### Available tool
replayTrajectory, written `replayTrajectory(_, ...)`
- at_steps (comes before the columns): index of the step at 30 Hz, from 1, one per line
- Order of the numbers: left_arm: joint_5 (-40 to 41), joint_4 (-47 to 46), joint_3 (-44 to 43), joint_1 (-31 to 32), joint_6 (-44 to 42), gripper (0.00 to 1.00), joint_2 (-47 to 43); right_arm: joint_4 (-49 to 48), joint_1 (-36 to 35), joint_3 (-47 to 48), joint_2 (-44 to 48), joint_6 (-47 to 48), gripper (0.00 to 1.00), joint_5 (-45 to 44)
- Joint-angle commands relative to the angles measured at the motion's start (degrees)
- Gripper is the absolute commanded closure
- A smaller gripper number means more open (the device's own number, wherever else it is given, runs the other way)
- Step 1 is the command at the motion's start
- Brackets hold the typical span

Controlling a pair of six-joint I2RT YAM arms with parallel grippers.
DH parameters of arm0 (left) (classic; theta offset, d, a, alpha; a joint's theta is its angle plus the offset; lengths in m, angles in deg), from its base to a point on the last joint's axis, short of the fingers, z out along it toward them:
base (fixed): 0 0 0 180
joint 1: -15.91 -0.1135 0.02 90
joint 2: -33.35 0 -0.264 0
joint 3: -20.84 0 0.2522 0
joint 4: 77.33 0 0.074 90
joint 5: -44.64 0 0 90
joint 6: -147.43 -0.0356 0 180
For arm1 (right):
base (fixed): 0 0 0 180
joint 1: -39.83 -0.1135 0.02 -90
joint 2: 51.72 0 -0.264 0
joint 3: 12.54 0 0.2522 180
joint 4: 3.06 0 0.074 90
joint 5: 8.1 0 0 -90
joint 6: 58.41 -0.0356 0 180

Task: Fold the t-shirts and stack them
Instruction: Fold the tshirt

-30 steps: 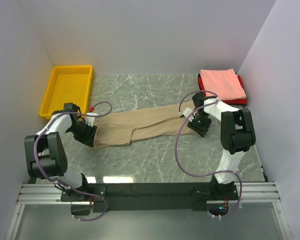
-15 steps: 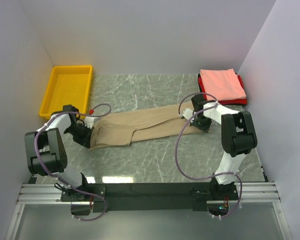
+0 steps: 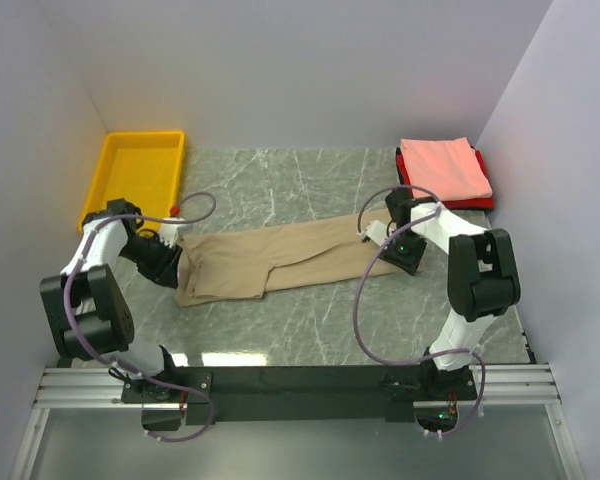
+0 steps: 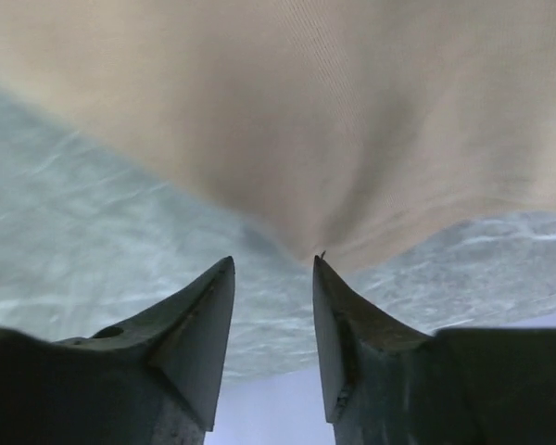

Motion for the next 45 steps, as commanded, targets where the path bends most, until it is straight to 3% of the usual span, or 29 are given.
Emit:
replayTrajectory(1, -7.3, 4.2, -4.6, -0.3, -5.8, 0.55, -6.7, 7.8, -0.6, 6.6, 6.1, -0.9, 0.53, 8.1)
replayTrajectory(7, -11.9, -0.8, 0.3, 3.0, -11.2, 0.5, -14.3, 15.0, -3.1, 18.3, 7.0, -8.9, 0.57, 20.6)
replayTrajectory(15, -5.9, -21.9, 14.2, 23.2, -4.6, 0.44, -23.9, 14.7, -4.9, 26.0, -2.3, -18.0, 0.61, 27.9)
replayTrajectory(25, 5.9, -47.0, 22.5, 47.7, 7.4, 0.38, -20.9, 12.1, -4.1, 24.6, -5.0, -20.7, 0.63, 26.1)
replayTrajectory(34, 13.6, -56.4, 26.0, 56.0, 13.1, 0.42, -16.2, 11.4, -1.9, 22.7, -3.3, -20.2, 0.63, 25.2)
replayTrajectory(41, 17.9, -54.4, 23.0, 56.0, 15.4, 0.64, -13.4, 11.3, -0.9, 21.3, -2.7, -19.2, 0.63, 25.1)
replayTrajectory(45, 15.9, -50.9, 21.6, 55.8, 15.1, 0.69, -15.6, 11.3, -0.7, 21.0, -2.4, -18.7, 0.63, 25.0)
